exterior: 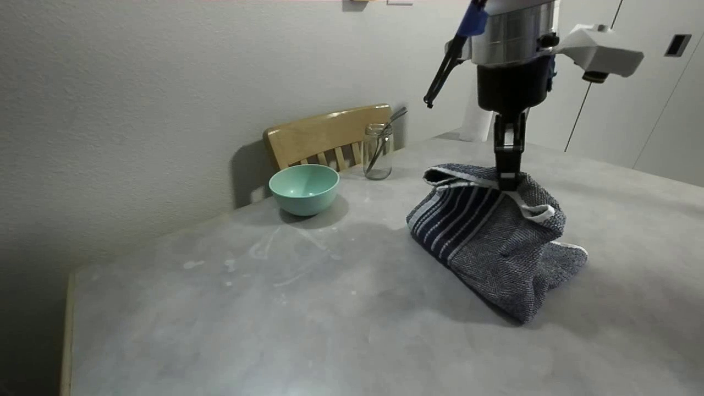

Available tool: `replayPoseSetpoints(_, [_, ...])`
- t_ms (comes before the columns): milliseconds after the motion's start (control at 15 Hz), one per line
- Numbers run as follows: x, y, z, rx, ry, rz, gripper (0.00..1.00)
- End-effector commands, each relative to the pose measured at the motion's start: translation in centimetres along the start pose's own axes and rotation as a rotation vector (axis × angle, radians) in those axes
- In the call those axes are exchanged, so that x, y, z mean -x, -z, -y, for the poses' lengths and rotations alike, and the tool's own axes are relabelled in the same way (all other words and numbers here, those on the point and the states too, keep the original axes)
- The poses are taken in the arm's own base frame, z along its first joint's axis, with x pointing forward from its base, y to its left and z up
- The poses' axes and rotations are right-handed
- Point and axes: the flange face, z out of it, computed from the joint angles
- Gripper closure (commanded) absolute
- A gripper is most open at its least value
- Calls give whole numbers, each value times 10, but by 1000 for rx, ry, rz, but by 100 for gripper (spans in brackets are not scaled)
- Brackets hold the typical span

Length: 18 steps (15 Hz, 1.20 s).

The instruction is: Fold the towel once

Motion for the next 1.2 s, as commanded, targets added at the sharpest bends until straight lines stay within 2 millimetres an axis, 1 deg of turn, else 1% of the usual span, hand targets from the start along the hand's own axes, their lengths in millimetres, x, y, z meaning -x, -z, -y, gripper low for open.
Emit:
replayPoseSetpoints(0, [3, -1, -1, 0, 3, -6, 90])
replayPoseSetpoints(200, [6, 2, 0, 2, 6, -11, 90])
replayPoseSetpoints(867, [6, 2, 0, 2, 6, -13, 90])
replayPoseSetpoints(933, [6, 2, 0, 2, 6, -13, 98])
replayPoseSetpoints(1133, [7, 4, -1, -18, 7, -22, 98])
